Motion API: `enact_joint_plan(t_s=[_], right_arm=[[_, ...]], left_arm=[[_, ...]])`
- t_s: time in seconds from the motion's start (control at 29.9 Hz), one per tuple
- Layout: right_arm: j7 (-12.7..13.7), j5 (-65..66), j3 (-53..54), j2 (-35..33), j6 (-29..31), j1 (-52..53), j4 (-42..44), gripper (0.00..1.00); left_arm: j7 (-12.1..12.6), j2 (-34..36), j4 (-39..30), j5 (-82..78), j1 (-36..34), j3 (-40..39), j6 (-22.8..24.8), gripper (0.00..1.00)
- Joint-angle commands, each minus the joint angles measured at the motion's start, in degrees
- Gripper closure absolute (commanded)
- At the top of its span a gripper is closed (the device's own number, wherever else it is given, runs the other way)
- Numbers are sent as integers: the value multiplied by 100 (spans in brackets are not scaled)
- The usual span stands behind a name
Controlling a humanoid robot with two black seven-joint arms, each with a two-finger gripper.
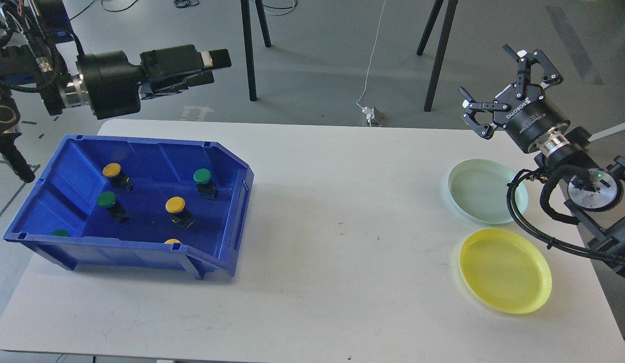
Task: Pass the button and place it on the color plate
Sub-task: 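Move the left gripper up and over the blue bin, then lower the left gripper into the bin onto a yellow-topped button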
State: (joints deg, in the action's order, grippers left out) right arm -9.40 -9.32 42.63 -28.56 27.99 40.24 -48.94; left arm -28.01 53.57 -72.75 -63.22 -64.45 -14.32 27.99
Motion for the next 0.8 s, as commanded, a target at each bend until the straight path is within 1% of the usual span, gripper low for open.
enact_joint_plan(t_s=[0.0,0.1,0.2,0.43,0.57,0.63,0.77], right_arm=[[-1,0,0,8,1,-33,-1,1],[-1,0,9,8,1,-51,-1,1],[-1,9,9,-1,1,-60,25,1],[-1,9,0,-1,1,-86,34,1],[-1,9,0,-1,1,-130,34,1],[-1,9,8,-1,1,-174,34,1],[-1,9,0,-27,1,-200,43,1]], left_arm=[[1,224,-47,-1462,-269,656,1,0],[1,189,23,-2263,-314,1105,1,0],[1,128,312,-2818,-270,1492,1,0],[1,-408,919,-2924,-235,2038,1,0],[1,-724,1429,-2916,28,2153,1,0],[1,-856,1552,-2924,73,2153,1,0],[1,-909,1658,-2916,169,2153,1,0]])
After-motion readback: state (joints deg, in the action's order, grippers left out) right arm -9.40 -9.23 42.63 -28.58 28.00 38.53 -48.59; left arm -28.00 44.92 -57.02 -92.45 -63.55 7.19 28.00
